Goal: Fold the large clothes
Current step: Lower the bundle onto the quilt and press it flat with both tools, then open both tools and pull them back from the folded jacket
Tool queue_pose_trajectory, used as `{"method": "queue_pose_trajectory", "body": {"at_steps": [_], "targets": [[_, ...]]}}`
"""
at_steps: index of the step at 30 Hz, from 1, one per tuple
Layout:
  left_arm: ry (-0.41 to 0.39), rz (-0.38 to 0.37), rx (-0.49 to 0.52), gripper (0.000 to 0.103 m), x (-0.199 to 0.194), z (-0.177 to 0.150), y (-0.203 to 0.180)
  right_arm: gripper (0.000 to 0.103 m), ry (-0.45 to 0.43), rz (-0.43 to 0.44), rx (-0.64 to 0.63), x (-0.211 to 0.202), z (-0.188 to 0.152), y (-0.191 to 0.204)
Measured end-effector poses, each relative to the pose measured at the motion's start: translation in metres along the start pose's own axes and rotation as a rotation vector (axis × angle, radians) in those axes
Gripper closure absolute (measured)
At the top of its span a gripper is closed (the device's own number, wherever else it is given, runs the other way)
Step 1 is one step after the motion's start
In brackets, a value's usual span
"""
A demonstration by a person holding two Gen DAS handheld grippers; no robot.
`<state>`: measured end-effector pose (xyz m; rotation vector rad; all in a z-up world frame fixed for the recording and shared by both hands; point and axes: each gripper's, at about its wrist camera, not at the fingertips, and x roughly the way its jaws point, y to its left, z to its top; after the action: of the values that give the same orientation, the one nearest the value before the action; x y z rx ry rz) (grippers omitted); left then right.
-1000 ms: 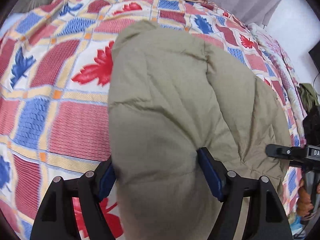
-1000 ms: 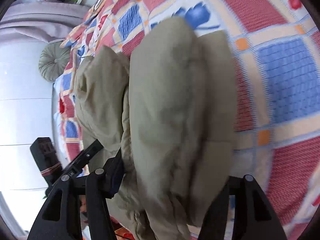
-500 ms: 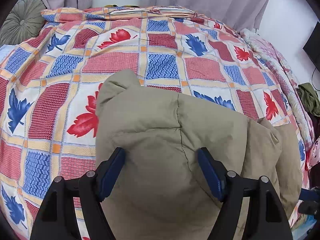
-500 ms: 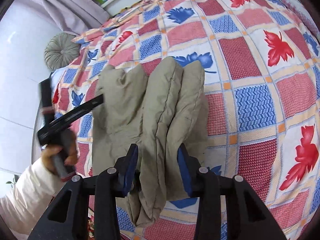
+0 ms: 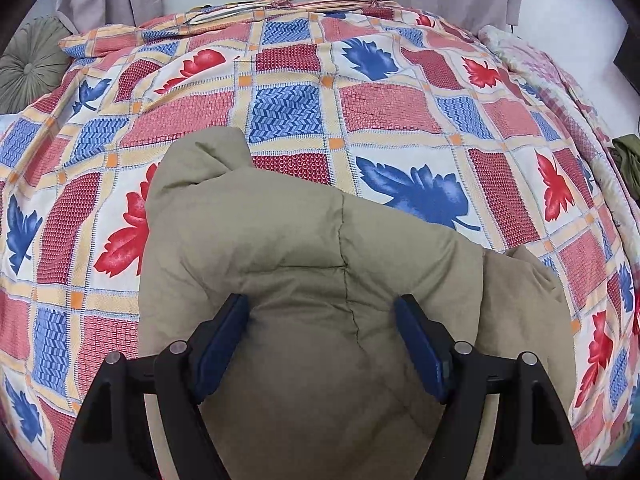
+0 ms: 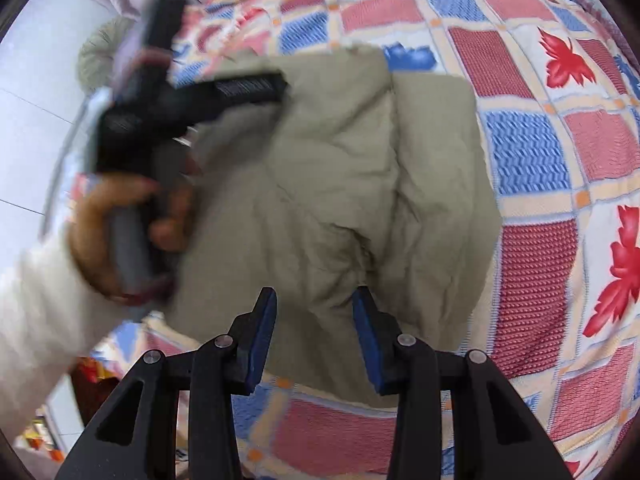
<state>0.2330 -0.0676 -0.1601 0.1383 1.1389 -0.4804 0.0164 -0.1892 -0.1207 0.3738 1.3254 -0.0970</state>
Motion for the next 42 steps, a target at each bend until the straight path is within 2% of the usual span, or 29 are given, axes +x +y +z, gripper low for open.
{"method": "queue_pose_trajectory", "body": {"at_steps": [1, 2, 5, 12, 19, 28, 29, 30, 31, 35, 38, 42], "targets": [[-0.002, -0.002, 0.002, 0.026, 0.000, 0.000, 0.000, 0.060, 0.008, -0.066, -0.007, 0.010, 0.000, -0.005], [-0.001, -0.004, 0.004, 0.026, -0.002, -0.001, 0.000, 0.061, 0.016, -0.072, -0.005, 0.018, 0.000, -0.010], [0.000, 0.005, 0.029, 0.026, -0.008, -0.002, -0.003, 0.062, 0.048, -0.042, 0.041, 0.037, 0.002, -0.029], [0.017, 0.013, 0.038, 0.026, -0.046, -0.017, 0.010, 0.062, 0.059, -0.043, 0.027, 0.050, 0.001, -0.033], [0.088, 0.034, 0.016, 0.026, -0.080, -0.064, 0.035, 0.062, 0.060, -0.023, 0.059, 0.050, -0.002, -0.031], [0.206, 0.032, -0.028, 0.026, -0.096, -0.117, 0.045, 0.060, 0.078, 0.013, 0.111, 0.033, -0.008, -0.032], [0.207, 0.033, -0.034, 0.025, -0.098, -0.120, 0.046, 0.060, 0.080, 0.014, 0.115, 0.030, -0.009, -0.032], [0.206, 0.035, -0.042, 0.010, -0.100, -0.123, 0.047, 0.060, 0.082, 0.017, 0.119, 0.027, -0.010, -0.031], [0.200, 0.043, -0.050, 0.000, -0.103, -0.125, 0.048, 0.059, 0.082, 0.019, 0.121, 0.025, -0.012, -0.033], [0.194, 0.068, -0.067, 0.000, -0.111, -0.130, 0.053, 0.059, 0.086, 0.016, 0.123, 0.014, -0.021, -0.032], [0.202, 0.121, -0.057, 0.000, -0.115, -0.134, 0.053, 0.059, 0.093, 0.009, 0.129, 0.007, -0.029, -0.030], [0.198, 0.137, -0.051, 0.000, -0.128, -0.138, 0.052, 0.058, 0.100, -0.002, 0.139, -0.005, -0.034, -0.027]]}}
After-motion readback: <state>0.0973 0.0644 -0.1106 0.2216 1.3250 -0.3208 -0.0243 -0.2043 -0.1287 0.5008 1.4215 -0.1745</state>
